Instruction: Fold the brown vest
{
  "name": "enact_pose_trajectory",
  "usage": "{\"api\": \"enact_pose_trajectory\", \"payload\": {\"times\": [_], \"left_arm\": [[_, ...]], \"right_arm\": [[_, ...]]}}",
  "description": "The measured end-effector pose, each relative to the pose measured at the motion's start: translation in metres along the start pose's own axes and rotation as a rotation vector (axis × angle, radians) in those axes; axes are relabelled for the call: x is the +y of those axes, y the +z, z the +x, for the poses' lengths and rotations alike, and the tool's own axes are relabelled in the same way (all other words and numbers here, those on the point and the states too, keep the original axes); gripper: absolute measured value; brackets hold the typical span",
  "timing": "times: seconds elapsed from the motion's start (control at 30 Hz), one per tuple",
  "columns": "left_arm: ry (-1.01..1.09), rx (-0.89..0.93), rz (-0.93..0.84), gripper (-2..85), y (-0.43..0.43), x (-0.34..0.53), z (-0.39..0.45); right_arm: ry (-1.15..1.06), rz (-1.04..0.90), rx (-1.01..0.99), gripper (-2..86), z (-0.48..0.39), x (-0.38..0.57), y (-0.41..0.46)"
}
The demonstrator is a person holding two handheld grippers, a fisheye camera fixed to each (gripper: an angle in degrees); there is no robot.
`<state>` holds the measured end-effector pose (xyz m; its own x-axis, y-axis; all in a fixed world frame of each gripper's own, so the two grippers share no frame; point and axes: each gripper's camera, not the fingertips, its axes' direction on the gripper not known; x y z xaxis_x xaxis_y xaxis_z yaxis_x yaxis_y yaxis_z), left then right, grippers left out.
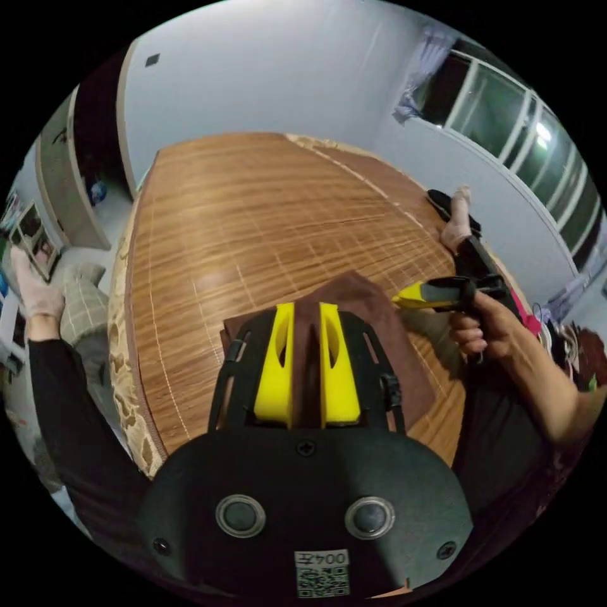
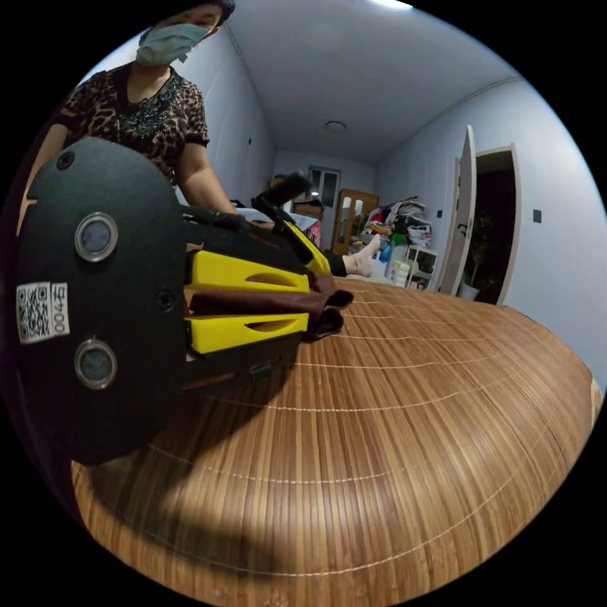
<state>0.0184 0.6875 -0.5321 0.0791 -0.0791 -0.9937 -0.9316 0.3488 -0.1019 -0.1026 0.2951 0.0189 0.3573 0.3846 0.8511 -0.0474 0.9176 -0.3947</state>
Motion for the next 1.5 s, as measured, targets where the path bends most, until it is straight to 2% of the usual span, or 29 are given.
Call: {"api": "enact_pose_trajectory", "payload": {"times": [0.07,0.2,0.33,0.7,0.87,0.9,0.97,1.03,1.33,1.5], "left_arm": [[0.141,-0.005,-0.014,8.1,-0.012,0.014,0.031],[0.260,-0.047,-0.123,9.5,0.000,0.049,0.062],[0.181,-0.052,-0.152,10.9,0.019,0.049,0.058],[0.072,-0.062,-0.085,9.4,0.052,0.011,0.040],[0.027,-0.003,-0.139,9.0,0.061,-0.025,0.020],[0.014,0.011,-0.130,9.0,0.056,-0.028,0.019],[-0.009,0.048,0.028,7.7,0.030,-0.037,0.017],[-0.013,0.029,0.070,7.0,0.030,-0.052,0.014],[-0.014,-0.055,-0.132,6.9,0.136,-0.122,-0.006],[-0.027,-0.051,-0.128,6.0,0.147,-0.125,-0.012]], "right_arm": [[0.001,0.023,-0.018,6.5,-0.002,0.000,-0.009],[-0.011,0.033,-0.032,6.8,-0.007,-0.005,-0.017],[-0.013,0.051,-0.026,7.2,-0.010,-0.011,-0.023],[-0.031,0.054,-0.039,7.1,-0.014,-0.025,-0.025],[-0.073,-0.054,-0.016,8.0,-0.018,-0.029,-0.015],[-0.086,-0.073,-0.004,8.1,-0.020,-0.028,-0.014],[-0.145,-0.149,0.054,8.8,-0.028,-0.026,-0.003],[-0.176,-0.185,0.083,9.7,-0.030,-0.024,0.008],[-0.340,-0.218,0.095,14.6,-0.027,-0.005,0.050],[-0.389,-0.231,0.118,14.2,-0.024,0.001,0.064]]}}
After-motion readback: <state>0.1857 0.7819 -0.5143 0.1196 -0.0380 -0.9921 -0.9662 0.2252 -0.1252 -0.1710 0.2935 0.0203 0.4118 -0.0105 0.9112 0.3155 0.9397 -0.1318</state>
